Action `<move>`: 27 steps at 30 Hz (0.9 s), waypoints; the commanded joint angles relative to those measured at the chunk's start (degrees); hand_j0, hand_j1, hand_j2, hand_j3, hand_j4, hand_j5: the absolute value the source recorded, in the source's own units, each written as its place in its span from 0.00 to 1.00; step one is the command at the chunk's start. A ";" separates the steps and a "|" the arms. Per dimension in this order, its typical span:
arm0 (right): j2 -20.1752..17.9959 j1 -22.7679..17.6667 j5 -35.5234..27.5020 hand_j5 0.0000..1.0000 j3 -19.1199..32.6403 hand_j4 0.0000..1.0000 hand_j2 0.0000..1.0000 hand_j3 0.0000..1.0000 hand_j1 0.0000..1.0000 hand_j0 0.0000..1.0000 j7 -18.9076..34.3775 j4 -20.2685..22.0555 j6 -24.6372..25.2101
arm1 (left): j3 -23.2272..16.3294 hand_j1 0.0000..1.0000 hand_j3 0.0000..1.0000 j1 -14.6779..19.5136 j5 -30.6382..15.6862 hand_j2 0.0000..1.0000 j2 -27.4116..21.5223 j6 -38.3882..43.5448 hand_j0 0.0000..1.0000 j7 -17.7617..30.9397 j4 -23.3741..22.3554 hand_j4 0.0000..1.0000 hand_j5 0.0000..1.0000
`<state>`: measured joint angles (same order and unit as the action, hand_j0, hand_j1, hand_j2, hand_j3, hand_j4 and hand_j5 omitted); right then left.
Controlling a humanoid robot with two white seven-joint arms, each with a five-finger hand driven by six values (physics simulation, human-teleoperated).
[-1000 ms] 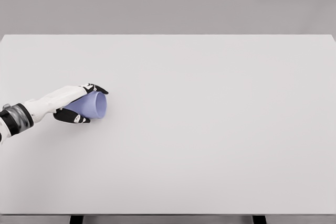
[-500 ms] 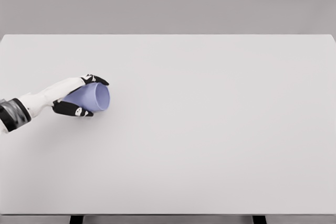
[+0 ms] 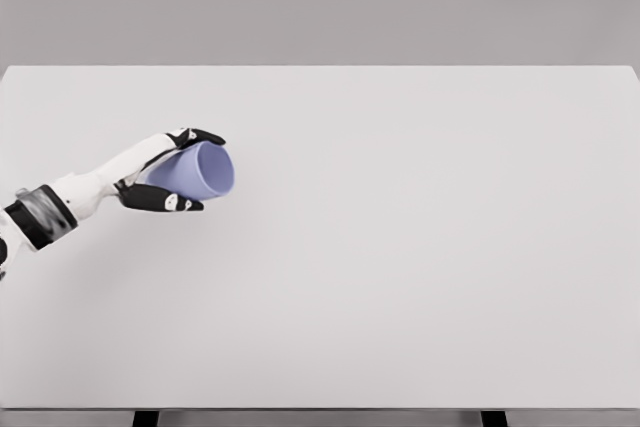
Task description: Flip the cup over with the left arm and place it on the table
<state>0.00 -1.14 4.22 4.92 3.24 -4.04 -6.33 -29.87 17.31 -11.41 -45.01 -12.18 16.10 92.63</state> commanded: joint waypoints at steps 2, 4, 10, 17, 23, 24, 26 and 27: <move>0.00 0.00 0.00 1.00 0.00 1.00 1.00 1.00 1.00 1.00 0.01 0.00 0.00 | 1.13 0.78 0.78 -0.09 -1.77 0.78 3.18 0.05 0.78 -0.02 -0.08 0.78 0.78; 0.00 0.00 0.00 1.00 0.08 1.00 1.00 1.00 1.00 1.00 0.01 0.00 0.00 | 1.65 0.78 0.78 -0.53 -2.91 0.78 3.53 -0.04 0.78 -0.02 -0.17 0.78 0.78; 0.00 0.00 0.00 1.00 0.08 1.00 1.00 1.00 1.00 1.00 0.01 0.00 0.00 | 4.99 0.78 0.78 -2.90 -5.02 0.78 6.60 -0.04 0.78 -0.02 -0.35 0.78 0.78; 0.00 0.00 0.00 1.00 0.00 1.00 1.00 1.00 1.00 1.00 0.01 0.00 0.00 | 7.54 0.80 0.80 -4.39 -6.43 0.80 10.30 0.05 0.80 -0.20 -0.70 0.80 0.80; 0.00 0.00 0.00 1.00 0.00 1.00 1.00 1.00 1.00 1.00 0.01 0.00 0.00 | 8.16 0.80 0.80 -5.54 -8.01 0.80 11.18 0.22 0.80 -0.20 -0.70 0.80 0.80; 0.00 0.00 0.00 1.00 0.00 1.00 1.00 1.00 1.00 1.00 0.01 0.00 0.00 | 8.16 0.80 0.80 -5.62 -8.10 0.80 11.26 0.22 0.80 -0.20 -0.70 0.80 0.80; 0.00 0.00 0.00 1.00 0.00 1.00 1.00 1.00 1.00 1.00 0.01 0.00 0.00 | 8.51 0.80 0.80 -5.89 -8.10 0.80 12.32 0.22 0.80 -0.20 -0.70 0.80 0.80; 0.00 0.00 0.00 1.00 0.00 1.00 1.00 1.00 1.00 1.00 0.01 0.00 0.00 | 8.69 0.80 0.80 -6.24 -8.10 0.80 12.41 0.22 0.80 -0.20 -0.70 0.80 0.80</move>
<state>0.00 -1.14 4.22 4.94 3.24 -4.04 -6.33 -21.50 10.81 -19.04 -33.13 -11.99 15.92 91.90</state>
